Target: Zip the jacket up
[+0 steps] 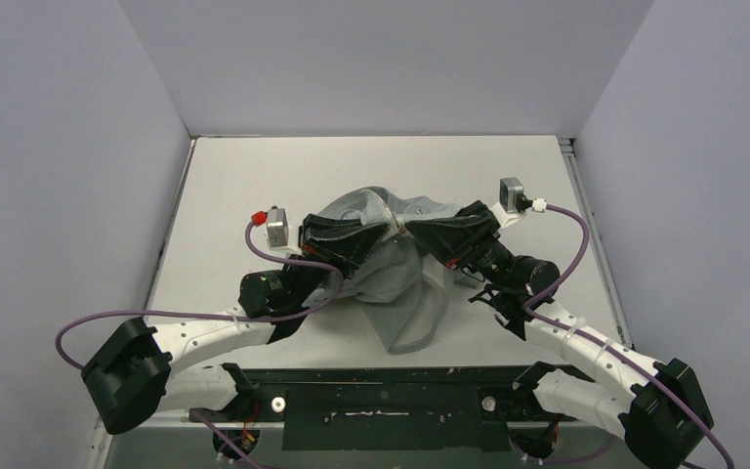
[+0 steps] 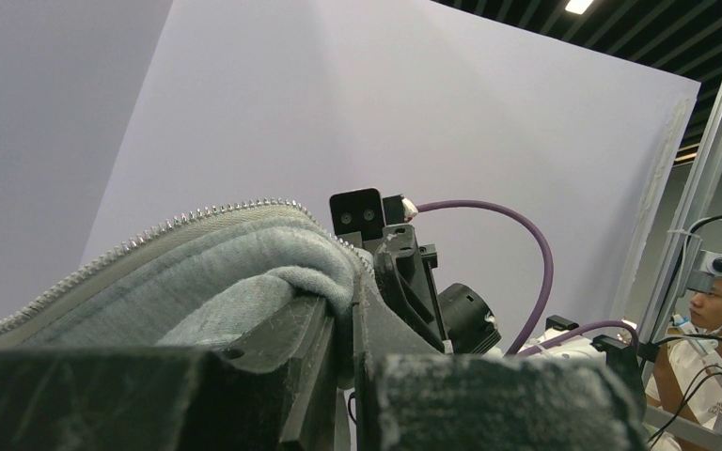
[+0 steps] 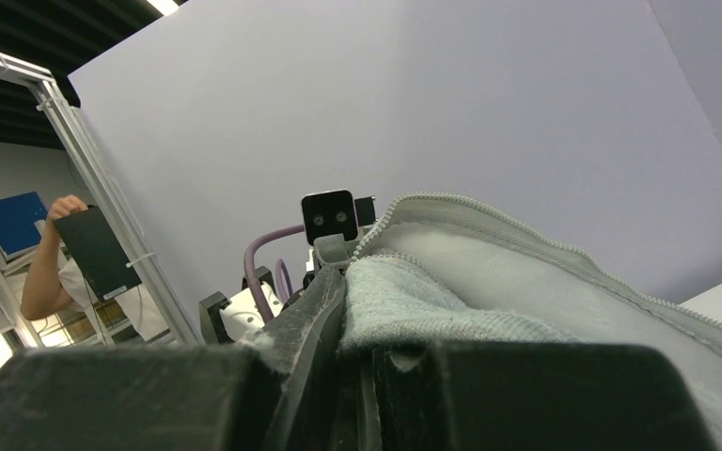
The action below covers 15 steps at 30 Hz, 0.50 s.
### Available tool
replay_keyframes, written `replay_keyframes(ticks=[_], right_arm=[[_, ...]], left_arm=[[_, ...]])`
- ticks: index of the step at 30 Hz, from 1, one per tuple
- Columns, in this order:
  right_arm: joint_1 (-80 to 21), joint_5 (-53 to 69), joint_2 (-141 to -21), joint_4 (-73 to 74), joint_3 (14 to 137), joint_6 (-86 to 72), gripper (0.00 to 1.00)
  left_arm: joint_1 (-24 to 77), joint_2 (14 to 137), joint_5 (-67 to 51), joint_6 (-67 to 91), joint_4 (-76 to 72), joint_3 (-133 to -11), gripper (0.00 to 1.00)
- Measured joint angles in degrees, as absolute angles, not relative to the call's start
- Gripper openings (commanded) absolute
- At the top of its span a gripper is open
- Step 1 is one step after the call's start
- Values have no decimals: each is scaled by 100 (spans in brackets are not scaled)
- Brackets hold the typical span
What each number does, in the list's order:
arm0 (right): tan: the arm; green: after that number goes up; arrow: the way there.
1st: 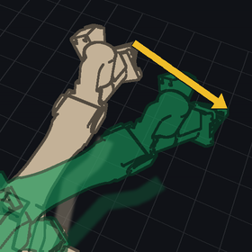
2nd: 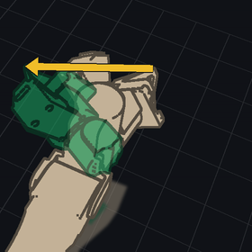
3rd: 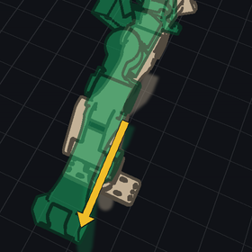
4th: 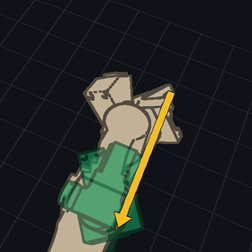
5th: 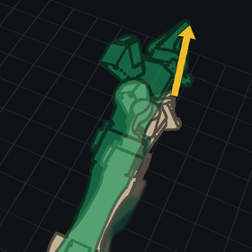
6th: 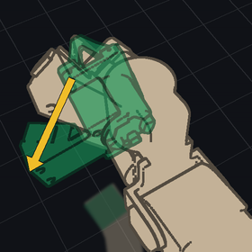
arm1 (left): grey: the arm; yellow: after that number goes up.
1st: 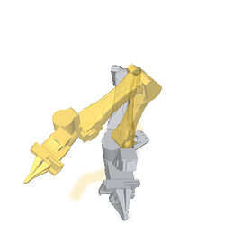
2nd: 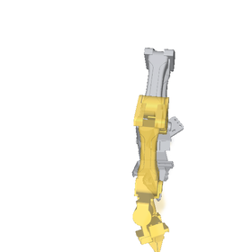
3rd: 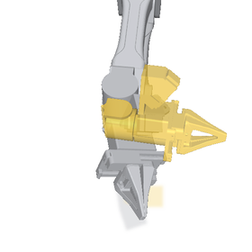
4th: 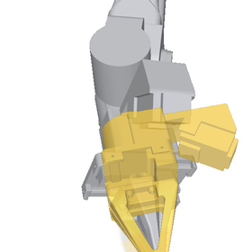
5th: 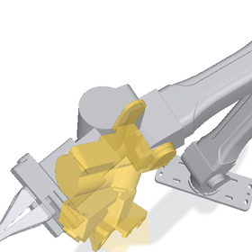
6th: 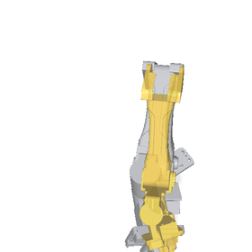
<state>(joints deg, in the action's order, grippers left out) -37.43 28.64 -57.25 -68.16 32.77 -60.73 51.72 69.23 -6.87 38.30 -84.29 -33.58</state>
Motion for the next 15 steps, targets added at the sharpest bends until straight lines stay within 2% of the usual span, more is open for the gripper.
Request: replay_keyframes(ticks=[15], right_arm=[[-3743, 2982, -5725, -6917, 3280, -6163, 0]], left_arm=[[5183, 6912, -628, 3782, -8431, -3358, 0]])
